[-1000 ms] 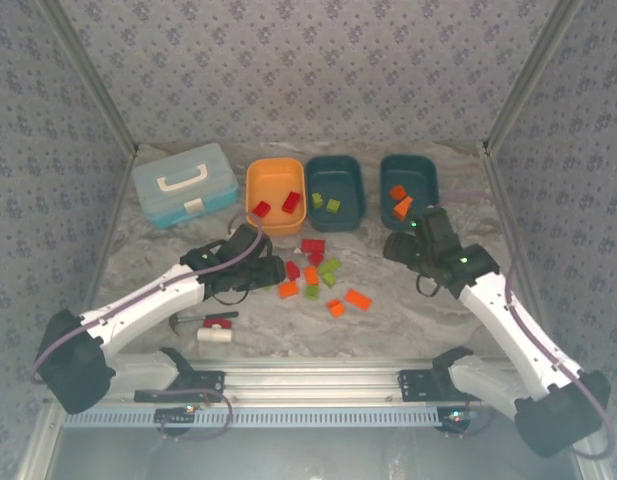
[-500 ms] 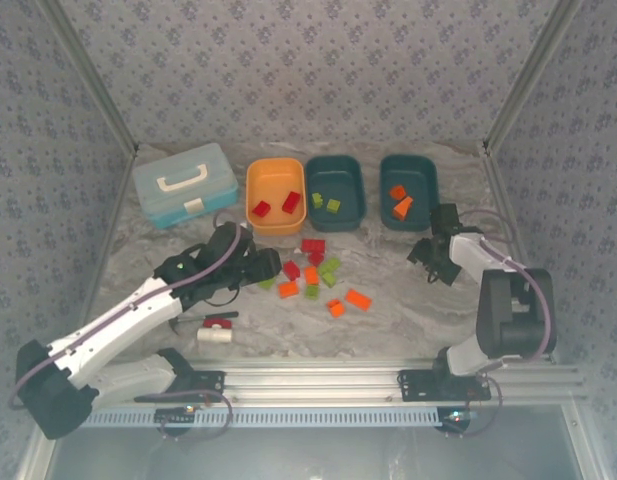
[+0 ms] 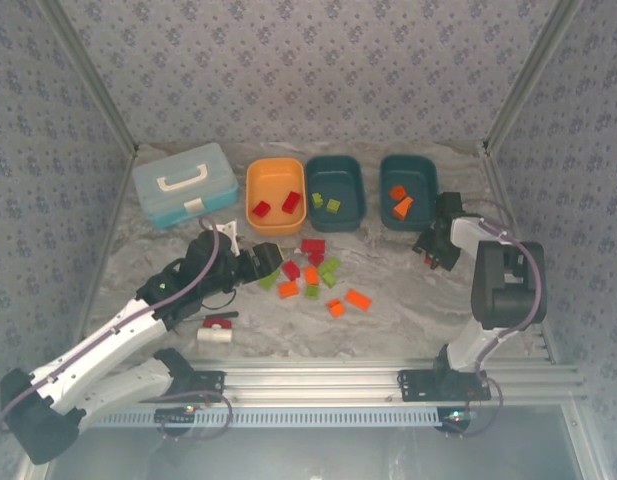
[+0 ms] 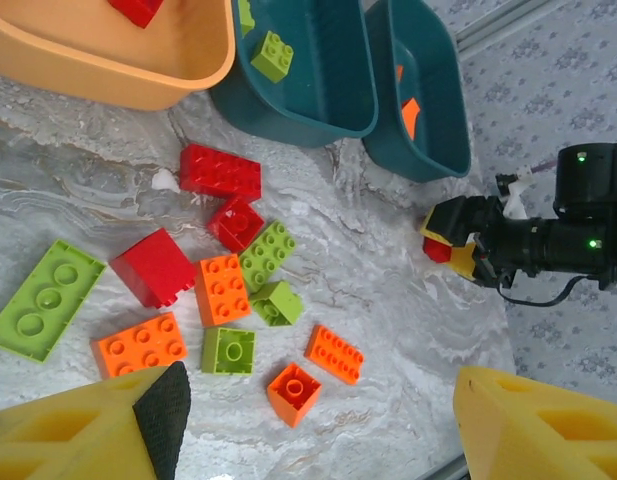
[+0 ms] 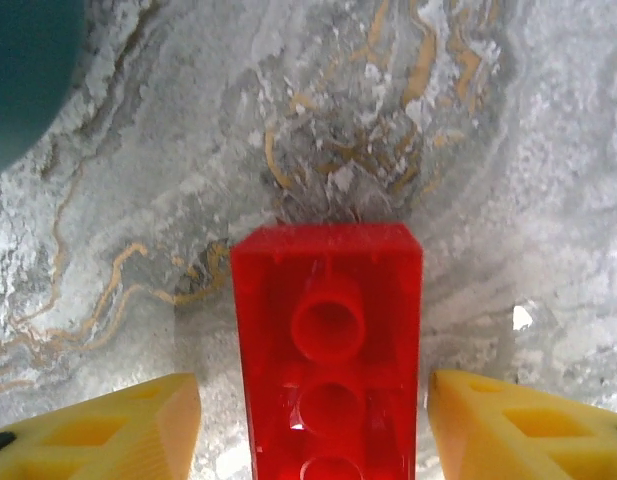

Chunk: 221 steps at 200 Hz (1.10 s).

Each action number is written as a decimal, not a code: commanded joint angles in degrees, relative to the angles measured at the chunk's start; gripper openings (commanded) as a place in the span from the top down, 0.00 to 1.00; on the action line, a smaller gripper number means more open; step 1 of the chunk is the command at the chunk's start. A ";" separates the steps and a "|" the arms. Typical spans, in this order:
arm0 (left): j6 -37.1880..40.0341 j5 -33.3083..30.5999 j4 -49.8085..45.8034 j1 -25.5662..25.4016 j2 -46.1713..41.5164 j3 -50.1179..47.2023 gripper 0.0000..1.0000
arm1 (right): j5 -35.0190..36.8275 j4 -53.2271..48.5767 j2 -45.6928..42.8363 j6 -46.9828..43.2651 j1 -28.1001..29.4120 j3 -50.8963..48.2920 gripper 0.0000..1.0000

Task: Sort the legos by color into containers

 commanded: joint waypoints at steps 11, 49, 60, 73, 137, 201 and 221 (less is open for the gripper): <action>-0.89 1.78 3.07 0.45 -0.47 -0.29 0.28 | -2.60 2.11 3.77 -3.16 -0.63 3.54 0.53; -0.62 1.41 2.47 0.46 -0.53 -0.64 0.28 | -0.20 0.48 0.66 -2.79 1.17 2.41 0.74; -0.64 0.85 1.98 0.45 -0.79 -0.64 0.28 | 1.40 -0.87 -2.23 -1.61 2.37 0.97 0.75; -0.63 -0.05 0.47 0.59 -1.00 -0.41 0.28 | 2.44 -2.75 -6.74 0.51 4.50 -1.46 0.75; 1.26 10.96 -6.25 17.32 3.48 3.30 0.28 | 7.96 -4.57 -16.05 10.80 35.15 5.47 0.74; 1.61 15.70 -4.28 29.70 10.46 7.36 0.29 | 2.92 -8.96 20.12 7.85 46.47 48.98 0.76; 2.05 15.78 -4.39 29.84 11.52 8.47 0.29 | 1.00 -13.45 30.49 8.86 46.56 61.07 0.76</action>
